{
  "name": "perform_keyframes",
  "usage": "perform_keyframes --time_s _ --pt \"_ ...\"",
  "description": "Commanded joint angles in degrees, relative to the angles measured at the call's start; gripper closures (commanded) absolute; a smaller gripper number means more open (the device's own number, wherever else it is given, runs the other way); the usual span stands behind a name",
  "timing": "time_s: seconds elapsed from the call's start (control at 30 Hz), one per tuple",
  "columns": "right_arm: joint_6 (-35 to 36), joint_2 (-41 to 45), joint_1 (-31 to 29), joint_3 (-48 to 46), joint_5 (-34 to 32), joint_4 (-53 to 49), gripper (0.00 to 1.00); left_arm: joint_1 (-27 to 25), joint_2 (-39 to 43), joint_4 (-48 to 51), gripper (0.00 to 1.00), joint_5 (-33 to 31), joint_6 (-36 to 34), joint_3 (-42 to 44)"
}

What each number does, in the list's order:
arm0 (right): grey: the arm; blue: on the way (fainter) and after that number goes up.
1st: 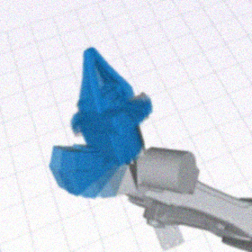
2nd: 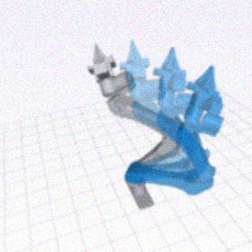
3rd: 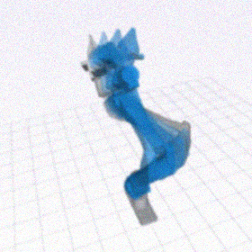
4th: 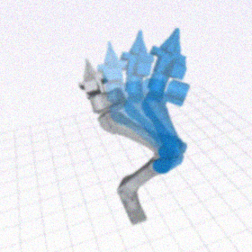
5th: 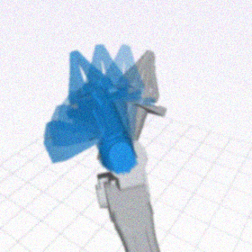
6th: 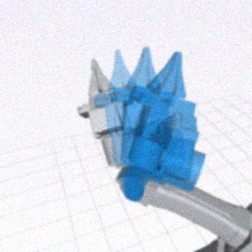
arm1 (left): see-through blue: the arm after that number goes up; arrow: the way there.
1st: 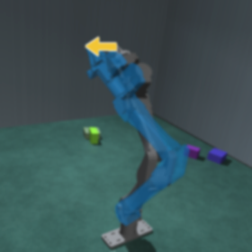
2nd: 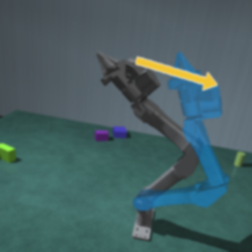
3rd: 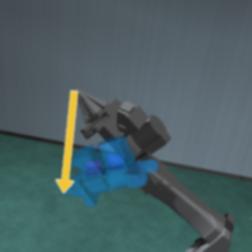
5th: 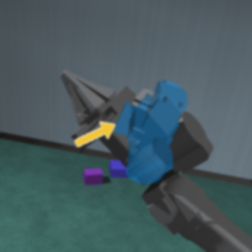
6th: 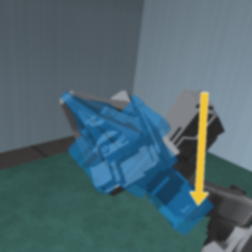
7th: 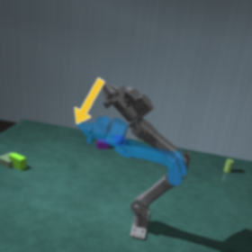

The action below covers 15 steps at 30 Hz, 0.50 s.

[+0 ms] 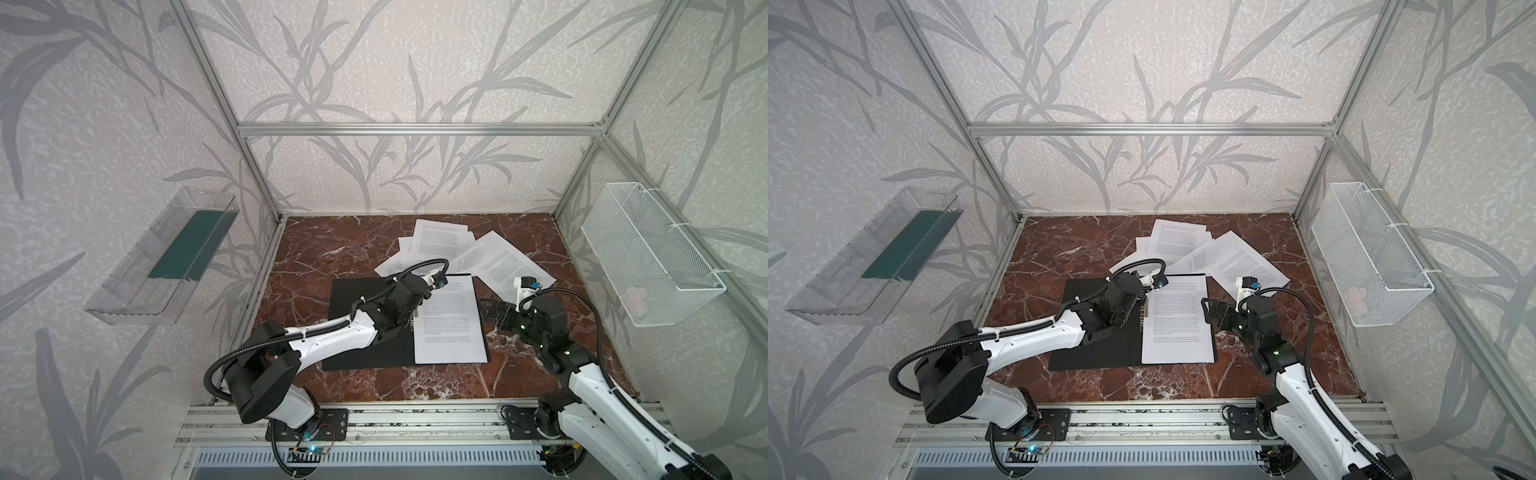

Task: Put the files into the folder
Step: 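Lift the printed sheet with the left gripper toward the folder, then lay the held sheet onto the open black folder with the left gripper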

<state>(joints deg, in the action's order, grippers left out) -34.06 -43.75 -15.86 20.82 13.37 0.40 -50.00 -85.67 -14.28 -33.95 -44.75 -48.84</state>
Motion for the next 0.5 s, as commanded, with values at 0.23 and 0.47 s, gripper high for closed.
perform_keyframes --time_s 0.23,0.47 --pt "2.1 15.2 0.3 -0.9 -8.0 -8.2 0.01 2.6 -2.3 -36.8 1.0 2.0 -15.9 12.8" --pt "3.7 15.0 0.3 -0.2 -7.5 -8.7 0.01 3.4 -2.7 -38.1 1.0 2.9 -11.0 15.4"
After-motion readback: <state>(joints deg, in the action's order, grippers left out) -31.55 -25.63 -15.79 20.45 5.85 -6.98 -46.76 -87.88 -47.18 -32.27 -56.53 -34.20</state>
